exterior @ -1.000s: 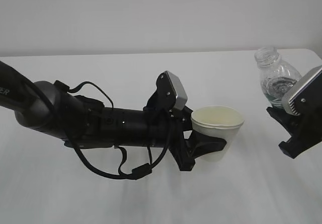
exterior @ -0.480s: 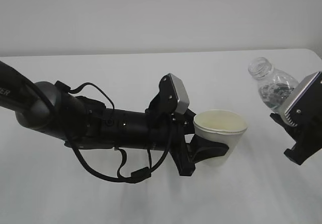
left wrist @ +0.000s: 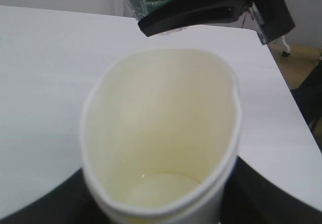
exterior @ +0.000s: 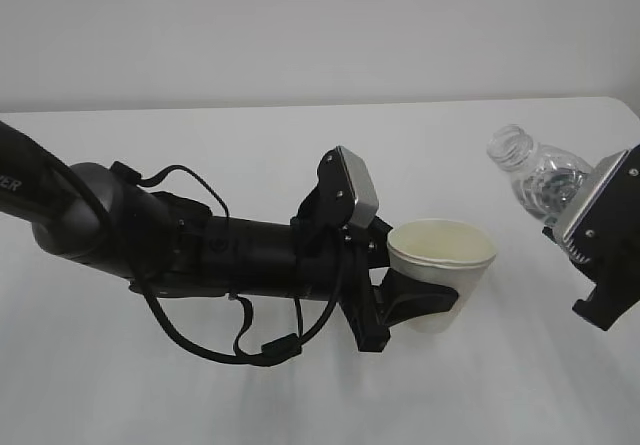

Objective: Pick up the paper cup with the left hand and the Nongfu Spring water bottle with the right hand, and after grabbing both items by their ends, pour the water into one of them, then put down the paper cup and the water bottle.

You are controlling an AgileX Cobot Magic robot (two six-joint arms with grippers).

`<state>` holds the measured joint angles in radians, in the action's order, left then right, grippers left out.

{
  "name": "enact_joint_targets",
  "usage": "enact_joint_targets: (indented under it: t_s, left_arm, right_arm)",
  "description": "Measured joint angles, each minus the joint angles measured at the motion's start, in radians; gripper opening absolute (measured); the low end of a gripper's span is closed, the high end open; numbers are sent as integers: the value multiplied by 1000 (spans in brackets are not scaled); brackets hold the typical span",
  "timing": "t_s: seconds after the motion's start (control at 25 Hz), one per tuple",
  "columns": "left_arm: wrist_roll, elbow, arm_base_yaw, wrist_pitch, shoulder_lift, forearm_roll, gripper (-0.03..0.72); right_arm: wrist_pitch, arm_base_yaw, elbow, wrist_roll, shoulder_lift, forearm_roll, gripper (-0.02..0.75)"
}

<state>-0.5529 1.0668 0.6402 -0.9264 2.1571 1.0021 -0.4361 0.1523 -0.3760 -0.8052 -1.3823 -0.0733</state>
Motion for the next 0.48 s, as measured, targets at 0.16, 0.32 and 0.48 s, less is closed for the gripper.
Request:
enact_joint_targets:
  t_s: [0.16,0.32,0.48]
  left_arm:
    - [0,0,0,0,0,0,396]
    - [0,0,0,-2,0,0,396]
    - [0,0,0,-2,0,0,396]
  right_arm:
    - [0,0,0,-42,0,2,404]
    - [2,0,0,-65,0,2,404]
    - [2,0,0,-105,0,2,404]
